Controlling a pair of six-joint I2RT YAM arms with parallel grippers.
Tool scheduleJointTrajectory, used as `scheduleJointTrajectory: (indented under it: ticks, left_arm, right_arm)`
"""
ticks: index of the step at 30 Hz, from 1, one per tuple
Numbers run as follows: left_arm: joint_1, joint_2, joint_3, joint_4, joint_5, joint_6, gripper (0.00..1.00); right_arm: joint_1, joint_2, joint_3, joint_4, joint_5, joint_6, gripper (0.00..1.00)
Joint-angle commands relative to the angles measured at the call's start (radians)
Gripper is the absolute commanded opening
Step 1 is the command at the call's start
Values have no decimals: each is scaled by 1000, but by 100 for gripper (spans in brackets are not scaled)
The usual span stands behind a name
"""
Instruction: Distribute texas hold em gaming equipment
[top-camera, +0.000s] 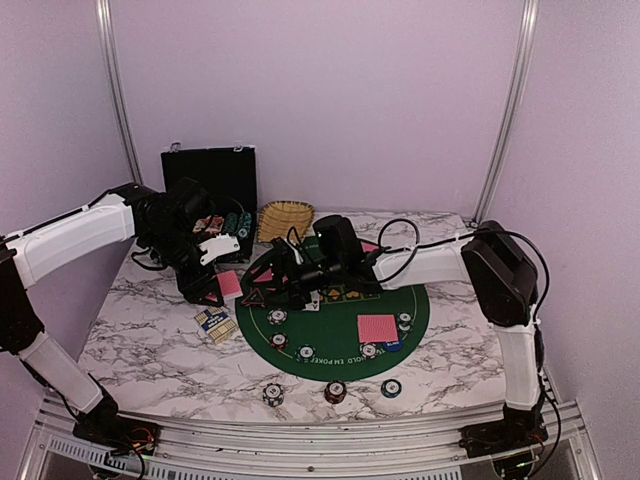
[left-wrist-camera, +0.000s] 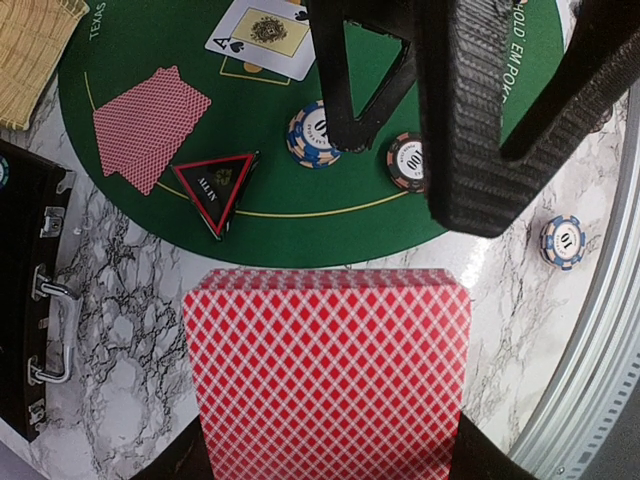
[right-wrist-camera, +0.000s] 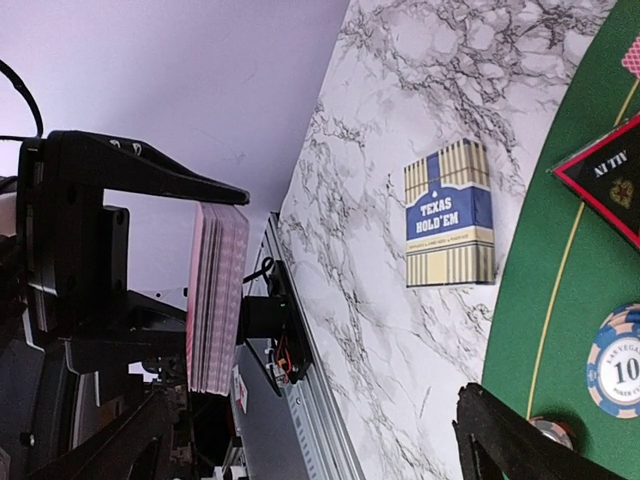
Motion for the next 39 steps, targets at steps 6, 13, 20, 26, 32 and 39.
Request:
scheduleJointTrajectory:
  ticks: [6,13,20,26,32,39]
  left_arm:
    - [-1,16,32,-11,34,-5,0]
    - [-12,26,33,-11,37,-8,0]
    - [-13,29,39,-11,44,-8,0]
    - [-15,30,42,-11,59,-11,0]
    - [-17,28,42,-11,61,-11,0]
    - [-17,15,33,-12,55,-7,0]
  right_arm:
    - [17,69,88,195,-40,148,95]
    - [31,130,149,211,-50,183,93]
    - [50,174,210,212,-55,205,90]
    - [68,225,262,222,-59,235,88]
    - [74,278,324,198,-61,246,86]
    - [65,287,297,190,-51,253,78]
